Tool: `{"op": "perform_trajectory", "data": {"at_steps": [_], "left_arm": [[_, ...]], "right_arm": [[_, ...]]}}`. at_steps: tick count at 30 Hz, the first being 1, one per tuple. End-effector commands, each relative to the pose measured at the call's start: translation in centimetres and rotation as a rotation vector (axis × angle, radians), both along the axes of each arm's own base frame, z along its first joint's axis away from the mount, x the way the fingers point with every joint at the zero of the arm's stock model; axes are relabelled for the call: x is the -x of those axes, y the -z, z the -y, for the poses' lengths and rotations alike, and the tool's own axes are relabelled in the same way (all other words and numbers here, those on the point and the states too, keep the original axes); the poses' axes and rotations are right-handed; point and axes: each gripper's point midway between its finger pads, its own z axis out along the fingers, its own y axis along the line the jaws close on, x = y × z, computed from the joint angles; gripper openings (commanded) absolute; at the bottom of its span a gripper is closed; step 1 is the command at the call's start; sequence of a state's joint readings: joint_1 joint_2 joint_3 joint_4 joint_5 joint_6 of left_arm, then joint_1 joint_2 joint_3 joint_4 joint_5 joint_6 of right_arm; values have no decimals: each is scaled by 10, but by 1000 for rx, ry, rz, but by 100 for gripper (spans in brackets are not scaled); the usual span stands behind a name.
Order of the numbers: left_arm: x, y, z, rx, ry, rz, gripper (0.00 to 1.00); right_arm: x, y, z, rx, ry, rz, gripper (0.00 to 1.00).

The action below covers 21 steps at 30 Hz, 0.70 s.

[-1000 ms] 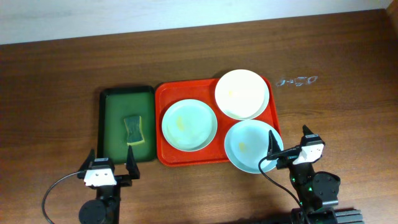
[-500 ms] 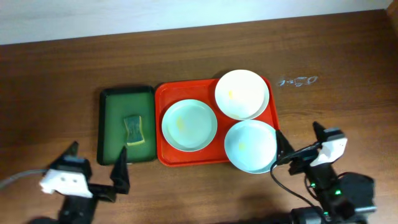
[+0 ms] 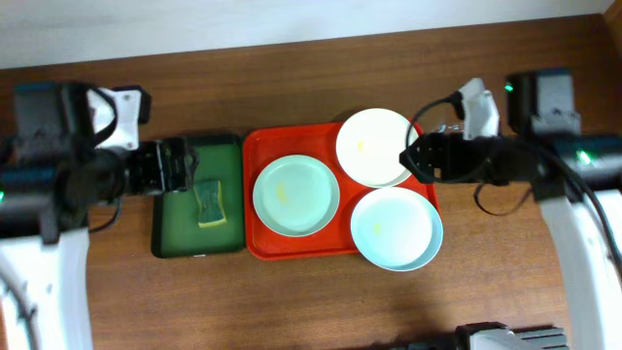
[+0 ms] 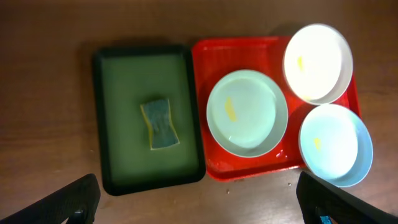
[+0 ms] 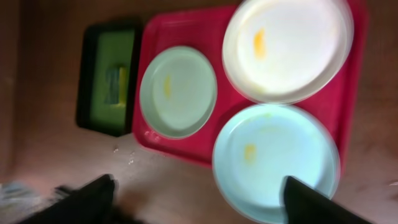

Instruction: Clean dirty plates on tray and stack at the side

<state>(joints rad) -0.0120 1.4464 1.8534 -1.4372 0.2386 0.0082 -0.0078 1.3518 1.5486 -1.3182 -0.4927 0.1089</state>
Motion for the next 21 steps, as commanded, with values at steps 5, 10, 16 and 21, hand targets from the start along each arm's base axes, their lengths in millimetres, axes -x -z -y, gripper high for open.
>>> {"op": "perform_trajectory", "data": {"at_steps": [5, 10, 16, 21], "left_arm": [[-35, 65, 12, 49, 39, -225, 99], [-45, 96, 21, 42, 59, -319, 99], [-46, 97, 17, 15, 47, -317, 99], [-46, 98, 17, 16, 47, -320, 99]], "right_arm": [[-15, 43, -6, -46, -9, -214, 68], [-25, 78, -10, 46, -36, -294, 67], [-53, 113, -38, 153, -24, -277, 68], [-69, 136, -52, 178, -54, -270, 69]]}}
